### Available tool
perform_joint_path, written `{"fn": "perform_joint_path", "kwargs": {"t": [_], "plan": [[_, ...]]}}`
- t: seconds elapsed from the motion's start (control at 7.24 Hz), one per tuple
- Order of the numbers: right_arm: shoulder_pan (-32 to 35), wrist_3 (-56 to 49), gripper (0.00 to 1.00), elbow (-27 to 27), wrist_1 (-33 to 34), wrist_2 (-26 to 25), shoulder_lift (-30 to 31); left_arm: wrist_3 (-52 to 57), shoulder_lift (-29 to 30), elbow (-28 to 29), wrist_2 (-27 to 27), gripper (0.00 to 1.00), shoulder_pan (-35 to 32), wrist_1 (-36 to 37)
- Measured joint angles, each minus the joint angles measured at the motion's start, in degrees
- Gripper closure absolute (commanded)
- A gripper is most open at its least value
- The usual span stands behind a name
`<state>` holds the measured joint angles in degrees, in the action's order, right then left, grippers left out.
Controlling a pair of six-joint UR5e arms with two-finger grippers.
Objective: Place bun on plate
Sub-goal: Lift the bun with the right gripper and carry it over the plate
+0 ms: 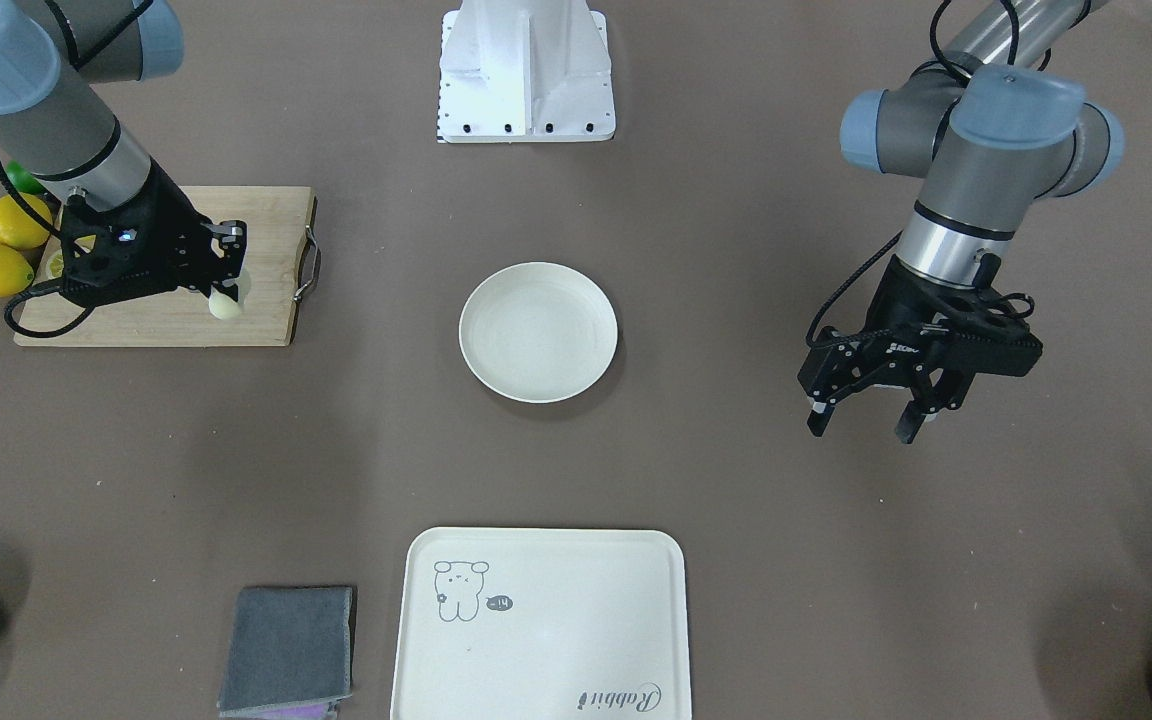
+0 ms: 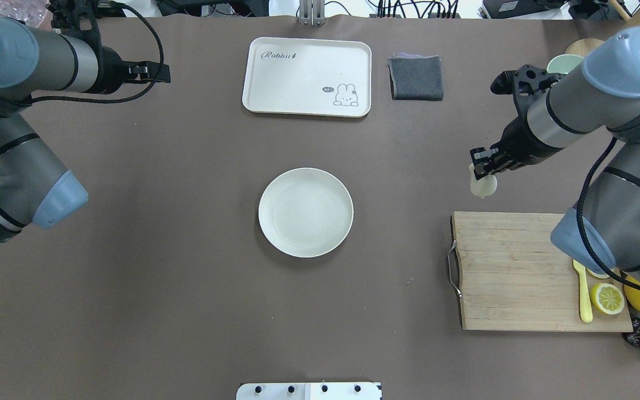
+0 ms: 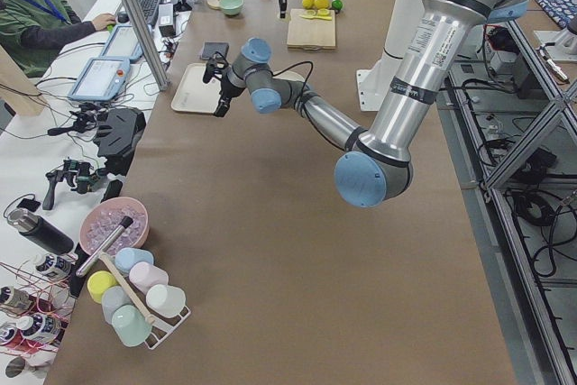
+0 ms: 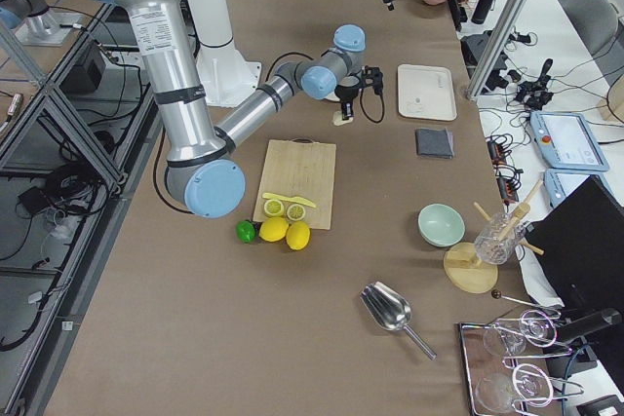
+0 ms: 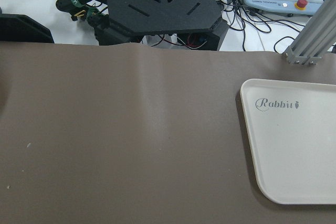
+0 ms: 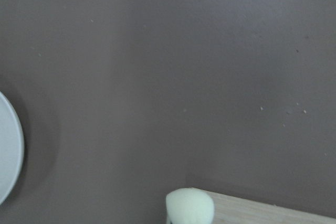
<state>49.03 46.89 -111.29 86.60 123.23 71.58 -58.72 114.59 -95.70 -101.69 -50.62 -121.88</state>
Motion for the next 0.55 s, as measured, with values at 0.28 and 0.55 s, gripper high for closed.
{"fn": "perform_joint_path", "kwargs": {"t": [0.28, 0.55], "plan": [[-1.0, 0.0, 1.00, 3.0, -0.2, -1.3, -7.3, 0.1, 0.9, 0.1, -0.1, 0.03, 1.4, -0.1], [-3.6, 0.0, 1.00, 7.3, -2.5, -2.8, -13.2, 0.1, 1.1, 0.1, -0.1, 0.03, 2.1, -0.7]]}}
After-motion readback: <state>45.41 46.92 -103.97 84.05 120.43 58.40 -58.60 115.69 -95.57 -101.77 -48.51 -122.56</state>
